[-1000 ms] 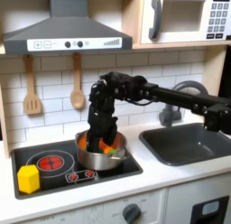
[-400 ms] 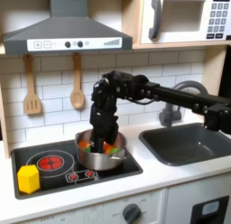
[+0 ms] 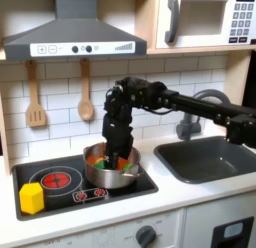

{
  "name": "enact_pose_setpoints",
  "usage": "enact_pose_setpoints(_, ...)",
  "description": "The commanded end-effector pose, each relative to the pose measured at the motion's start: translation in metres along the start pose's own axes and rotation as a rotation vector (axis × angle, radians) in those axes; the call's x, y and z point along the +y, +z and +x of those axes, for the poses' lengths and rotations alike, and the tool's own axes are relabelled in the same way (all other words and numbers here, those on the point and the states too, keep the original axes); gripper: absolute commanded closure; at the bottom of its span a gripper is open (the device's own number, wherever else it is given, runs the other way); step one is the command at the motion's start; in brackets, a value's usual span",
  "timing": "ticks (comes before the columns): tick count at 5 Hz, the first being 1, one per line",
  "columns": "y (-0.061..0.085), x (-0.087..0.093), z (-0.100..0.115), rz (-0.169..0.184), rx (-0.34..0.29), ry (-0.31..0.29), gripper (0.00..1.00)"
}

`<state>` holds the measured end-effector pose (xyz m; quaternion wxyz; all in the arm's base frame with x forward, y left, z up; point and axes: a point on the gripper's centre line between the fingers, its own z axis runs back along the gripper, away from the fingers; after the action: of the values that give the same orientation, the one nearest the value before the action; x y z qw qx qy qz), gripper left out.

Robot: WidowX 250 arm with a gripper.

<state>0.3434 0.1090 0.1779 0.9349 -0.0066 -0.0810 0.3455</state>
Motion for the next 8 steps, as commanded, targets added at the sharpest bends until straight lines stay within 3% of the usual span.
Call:
enact_pose_setpoints(1,0.001,0.007,0.005,0.011,-0.029,0.009,0.0)
enact_pose_setpoints(3,-0.001,0.01,0.012,0.025,-0.037,-0.02,0.0)
enact_pose_setpoints(5,0.003,0.013,0.019,0.014,-0.06,-0.02,0.0)
enact_pose_setpoints(6,-0.002,0.018,0.017,0.025,-0.048,-0.012,0.0)
enact_pose_setpoints(7,-0.002,0.014,0.019,-0.006,-0.058,-0.004,0.0)
enact_pose_setpoints(8,-0.006,0.014,0.017,-0.011,-0.049,0.011,0.0)
